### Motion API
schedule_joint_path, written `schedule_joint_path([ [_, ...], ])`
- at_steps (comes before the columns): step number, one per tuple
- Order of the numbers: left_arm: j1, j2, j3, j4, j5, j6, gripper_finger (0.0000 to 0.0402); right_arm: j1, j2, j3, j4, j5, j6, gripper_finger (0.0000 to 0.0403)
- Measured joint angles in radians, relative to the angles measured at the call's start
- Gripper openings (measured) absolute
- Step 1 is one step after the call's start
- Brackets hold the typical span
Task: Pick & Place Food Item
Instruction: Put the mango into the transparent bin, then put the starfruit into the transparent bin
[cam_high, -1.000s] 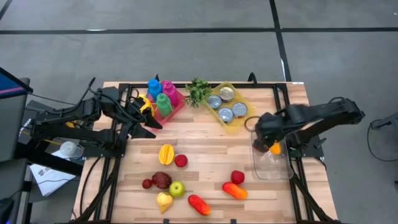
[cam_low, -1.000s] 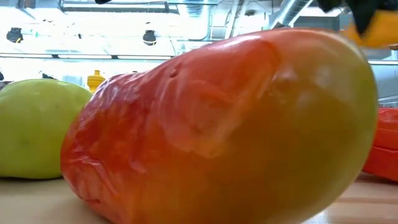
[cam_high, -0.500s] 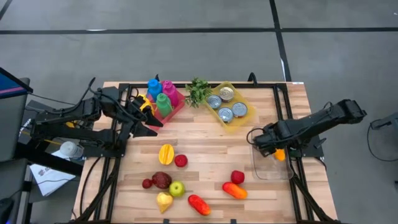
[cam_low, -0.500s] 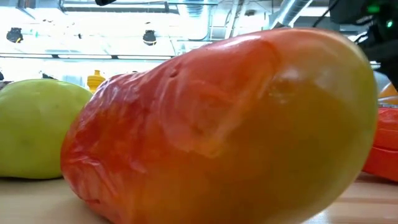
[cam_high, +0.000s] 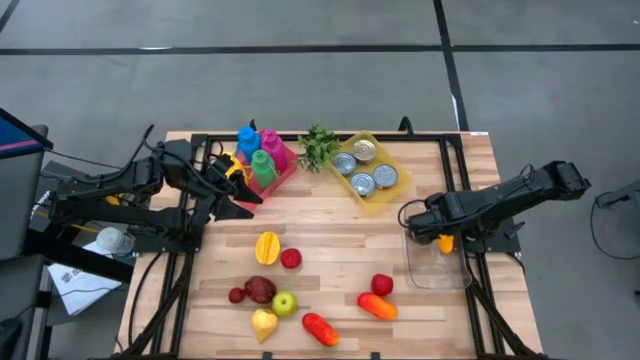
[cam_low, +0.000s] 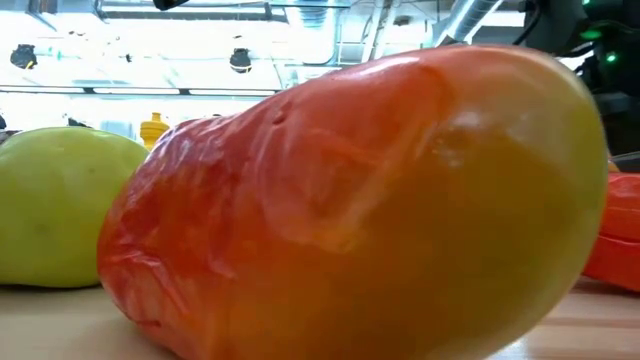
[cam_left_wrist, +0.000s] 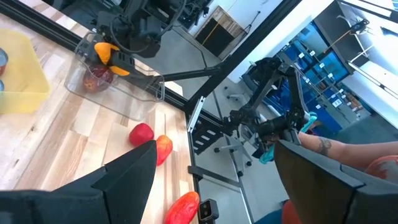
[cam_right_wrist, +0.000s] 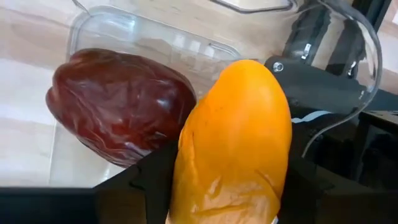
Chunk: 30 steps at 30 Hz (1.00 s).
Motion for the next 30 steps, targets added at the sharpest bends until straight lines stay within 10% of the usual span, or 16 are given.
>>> schedule_joint_path([
  [11,0.0,0.0,0.0,-0.008,0.0,0.005,0.0312,0.0,0.0,0.0,0.009,-0.039,-0.007,0.0286],
  [16,-0.018,0.0,0.0,-0.252,-0.029,0.049,0.0312,0.0,0.0,0.026,0.041,-0.08,-0.061,0.0296],
  [22,-0.085,0.033,0.0,-0.592,-0.273,-0.002,0.0312,0.0,0.0,0.079,0.055,-0.075,-0.062,0.0296],
  [30,-0.208,0.218,-0.014,-0.646,-0.595,-0.273,0.0312,0.0,0.0,0.087,0.099,-0.071,-0.063,0.0297],
])
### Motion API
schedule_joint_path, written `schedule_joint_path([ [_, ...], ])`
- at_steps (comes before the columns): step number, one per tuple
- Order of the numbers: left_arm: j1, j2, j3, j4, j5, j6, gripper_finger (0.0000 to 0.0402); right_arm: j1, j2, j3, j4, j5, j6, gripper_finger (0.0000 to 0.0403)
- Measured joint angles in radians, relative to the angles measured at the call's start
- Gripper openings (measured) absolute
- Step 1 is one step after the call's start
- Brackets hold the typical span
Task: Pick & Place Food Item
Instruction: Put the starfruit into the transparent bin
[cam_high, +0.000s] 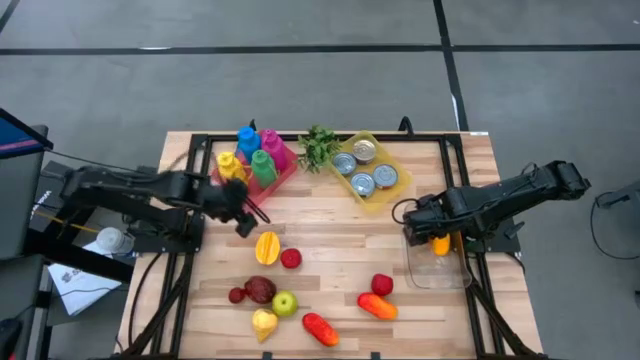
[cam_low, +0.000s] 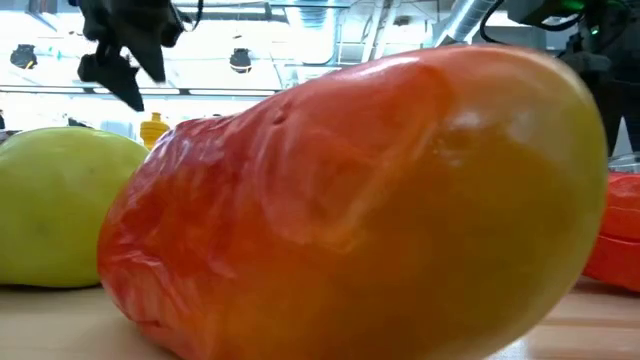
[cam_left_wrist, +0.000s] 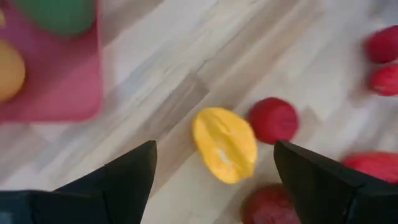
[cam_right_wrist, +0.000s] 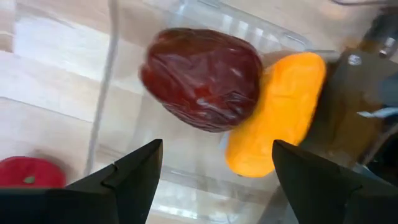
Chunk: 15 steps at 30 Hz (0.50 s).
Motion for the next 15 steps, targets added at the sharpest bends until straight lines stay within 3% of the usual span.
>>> schedule_joint_path([
  [8,-0.076,0.246,-0.044,0.09,-0.009,-0.179,0.0312,0.0,0.0,0.0,0.036,0.021,-0.018,0.0297],
  [15,-0.135,0.377,-0.052,0.242,0.011,-0.26,0.0312,0.001,0.0,0.0,0.042,0.021,-0.06,0.0297],
])
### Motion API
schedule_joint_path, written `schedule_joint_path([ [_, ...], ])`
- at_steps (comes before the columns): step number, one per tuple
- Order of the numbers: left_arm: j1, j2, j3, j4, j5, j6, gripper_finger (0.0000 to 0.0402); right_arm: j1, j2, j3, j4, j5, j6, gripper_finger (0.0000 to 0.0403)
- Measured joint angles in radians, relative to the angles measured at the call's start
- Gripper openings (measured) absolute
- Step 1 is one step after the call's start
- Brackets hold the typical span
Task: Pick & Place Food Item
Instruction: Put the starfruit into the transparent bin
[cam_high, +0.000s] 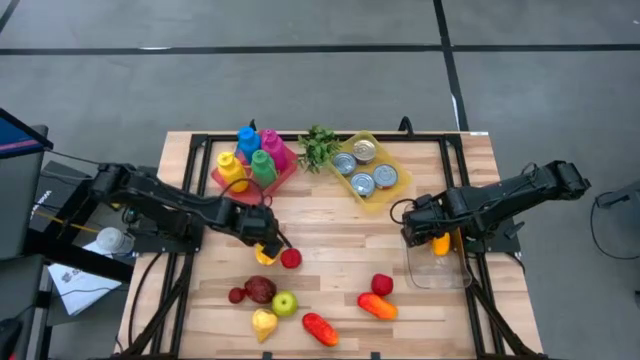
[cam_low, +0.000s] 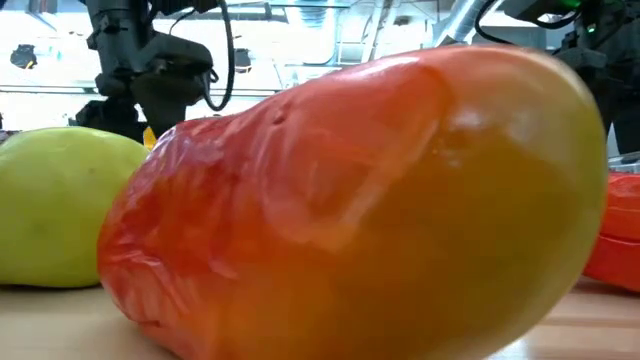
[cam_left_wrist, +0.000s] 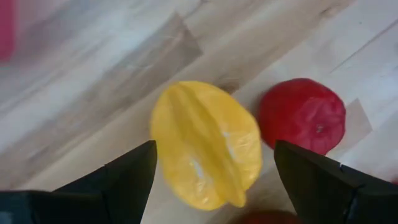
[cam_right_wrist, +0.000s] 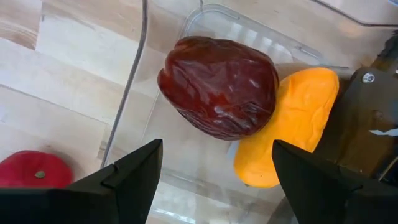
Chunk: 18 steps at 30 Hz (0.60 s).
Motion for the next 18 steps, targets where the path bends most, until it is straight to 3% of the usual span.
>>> schedule_joint_path([
  [9,-0.029,0.119,0.004,0.014,0.0,-0.021,0.0283,0.001,0.0,0.0,0.0,0.004,-0.027,0.0297],
  [18,-0.021,0.102,0.001,0.007,0.014,-0.029,0.0163,0.001,0.0,0.0,0.003,0.008,-0.028,0.0297],
])
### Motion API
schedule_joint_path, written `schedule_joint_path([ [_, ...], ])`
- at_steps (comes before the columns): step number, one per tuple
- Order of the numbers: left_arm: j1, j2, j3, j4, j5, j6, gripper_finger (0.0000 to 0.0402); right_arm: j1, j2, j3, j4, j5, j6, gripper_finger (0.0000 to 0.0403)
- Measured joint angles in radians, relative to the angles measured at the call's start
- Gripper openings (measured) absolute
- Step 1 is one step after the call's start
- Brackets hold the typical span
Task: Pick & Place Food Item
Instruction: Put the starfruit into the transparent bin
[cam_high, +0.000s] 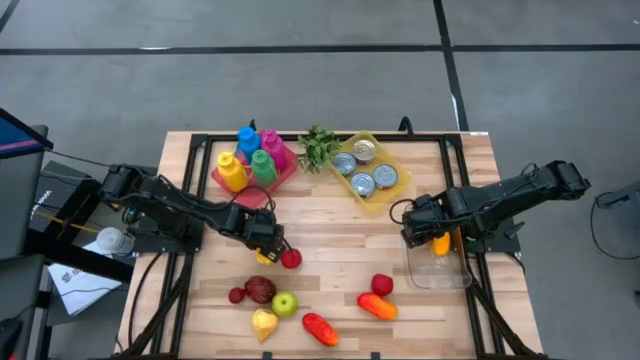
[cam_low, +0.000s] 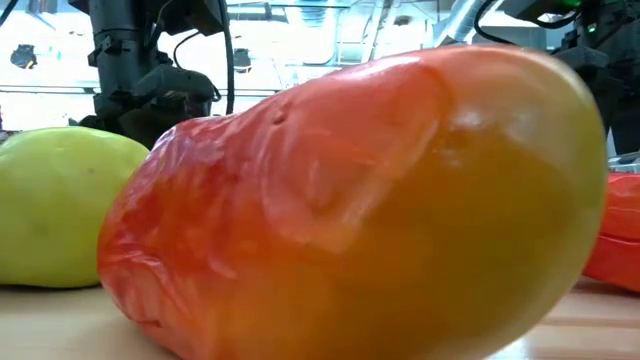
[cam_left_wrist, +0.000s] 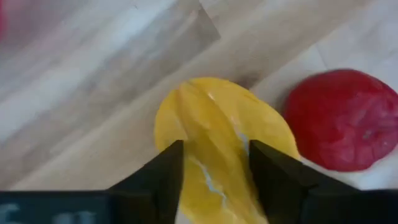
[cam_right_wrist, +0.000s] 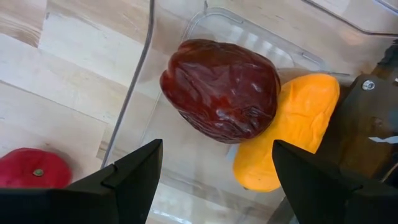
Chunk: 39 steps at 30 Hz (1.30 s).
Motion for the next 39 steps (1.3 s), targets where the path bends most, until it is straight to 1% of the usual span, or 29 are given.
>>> schedule_joint_path([
  [8,0.014,-0.053,-0.003,-0.017,0.007,0.009,0.0052,0.0,0.0,0.0,0.035,0.018,0.001,0.0296],
  [11,0.013,-0.072,-0.003,-0.014,0.005,0.019,0.0023,0.0,0.0,0.0,0.05,0.018,0.003,0.0296],
  [13,0.013,-0.099,-0.003,0.009,0.004,0.036,0.0011,0.0,0.0,0.0,0.072,0.018,0.002,0.0296],
  [16,0.022,-0.154,-0.003,0.087,-0.002,0.063,0.0008,0.0,-0.002,0.0,0.11,0.018,0.0,0.0296],
  [19,0.048,-0.215,-0.003,0.21,-0.023,0.108,0.0008,0.0,-0.013,0.027,0.157,0.018,-0.037,0.0296],
  [21,0.077,-0.25,-0.003,0.306,-0.033,0.165,0.0006,0.0,-0.019,0.059,0.218,0.029,-0.098,0.0296],
  [24,0.127,-0.295,-0.002,0.462,-0.035,0.244,0.0007,-0.002,-0.031,0.111,0.329,0.085,-0.198,0.0296],
  [27,0.178,-0.322,0.0,0.641,-0.009,0.324,0.0007,-0.012,-0.027,0.153,0.453,0.136,-0.301,0.0296],
  [29,0.207,-0.328,0.0,0.741,0.024,0.361,0.0007,-0.026,-0.021,0.178,0.559,0.156,-0.362,0.0296],
  [31,0.221,-0.325,0.0,0.821,0.031,0.4,0.0007,-0.044,-0.01,0.193,0.661,0.178,-0.405,0.0296],
  [35,0.237,-0.303,0.0,0.893,0.019,0.467,0.0007,-0.084,0.0,0.202,0.858,0.21,-0.457,0.0296],
  [36,0.24,-0.301,-0.002,0.898,0.017,0.482,0.0007,-0.095,0.007,0.203,0.896,0.218,-0.462,0.0296],
  [38,0.243,-0.277,0.001,0.979,0.013,0.49,0.0006,-0.118,0.011,0.2,0.911,0.226,-0.468,0.0296],
  [39,0.243,-0.271,0.002,0.994,0.013,0.492,0.0006,-0.13,0.011,0.199,0.919,0.227,-0.468,0.0296],
])
